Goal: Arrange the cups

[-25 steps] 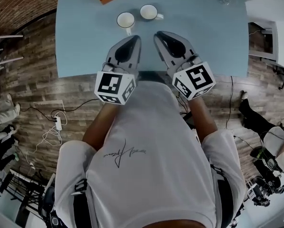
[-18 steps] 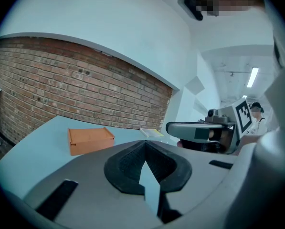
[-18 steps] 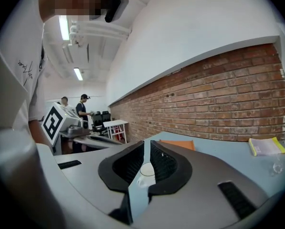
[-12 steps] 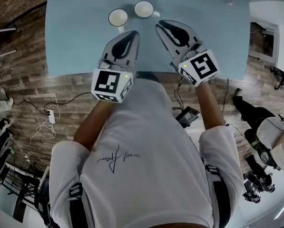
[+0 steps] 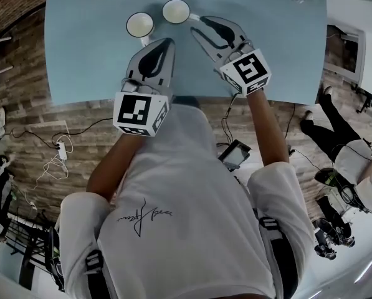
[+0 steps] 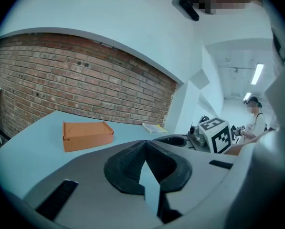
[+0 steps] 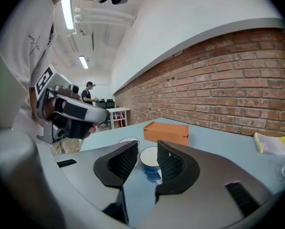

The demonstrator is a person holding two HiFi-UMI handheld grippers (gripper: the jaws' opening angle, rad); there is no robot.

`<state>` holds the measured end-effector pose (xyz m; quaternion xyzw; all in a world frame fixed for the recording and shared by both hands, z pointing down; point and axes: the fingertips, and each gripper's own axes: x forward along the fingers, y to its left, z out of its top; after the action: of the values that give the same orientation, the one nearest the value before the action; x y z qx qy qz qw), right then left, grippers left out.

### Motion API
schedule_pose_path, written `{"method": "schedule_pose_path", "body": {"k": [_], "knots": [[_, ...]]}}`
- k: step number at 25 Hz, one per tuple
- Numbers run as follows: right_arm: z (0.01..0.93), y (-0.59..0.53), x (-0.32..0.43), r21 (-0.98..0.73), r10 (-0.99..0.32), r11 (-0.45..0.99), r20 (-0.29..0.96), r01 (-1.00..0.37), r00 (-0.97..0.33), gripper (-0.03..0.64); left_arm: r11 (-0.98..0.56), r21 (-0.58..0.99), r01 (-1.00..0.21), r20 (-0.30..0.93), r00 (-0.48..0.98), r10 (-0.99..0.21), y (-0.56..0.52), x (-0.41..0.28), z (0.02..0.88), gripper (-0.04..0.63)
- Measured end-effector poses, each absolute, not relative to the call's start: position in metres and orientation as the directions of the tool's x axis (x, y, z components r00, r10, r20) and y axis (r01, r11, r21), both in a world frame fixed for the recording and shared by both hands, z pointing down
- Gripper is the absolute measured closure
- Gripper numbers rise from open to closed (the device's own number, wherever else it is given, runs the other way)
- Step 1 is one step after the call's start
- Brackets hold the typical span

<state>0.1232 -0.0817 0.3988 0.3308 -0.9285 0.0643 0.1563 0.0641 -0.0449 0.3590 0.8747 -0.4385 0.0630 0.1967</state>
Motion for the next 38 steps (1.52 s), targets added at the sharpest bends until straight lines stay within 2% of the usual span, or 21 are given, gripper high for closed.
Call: {"method": "schedule_pose_path", "body": {"k": [7, 16, 38], "knots": [[0.441, -0.099, 0.134, -0.019, -0.581, 0.775, 0.371, -0.631, -0.725, 0.499, -0.530, 0.288, -0.798, 0.314, 0.602, -0.734, -0.043, 0.061, 0.367, 0.589], [0.493, -0.110, 0.130, -0.027, -0.499, 0.819, 0.457, -0.573, -0.736, 0.483, -0.521, 0.287, -0.804, 0.322, 0.593, -0.738, -0.048, 0.062, 0.369, 0.589], [0.512, -0.100, 0.109, -0.060, -0.404, 0.874, 0.459, -0.482, -0.791, 0.485, -0.498, 0.279, -0.821, 0.344, 0.569, -0.746, -0.051, 0.054, 0.375, 0.589]]}}
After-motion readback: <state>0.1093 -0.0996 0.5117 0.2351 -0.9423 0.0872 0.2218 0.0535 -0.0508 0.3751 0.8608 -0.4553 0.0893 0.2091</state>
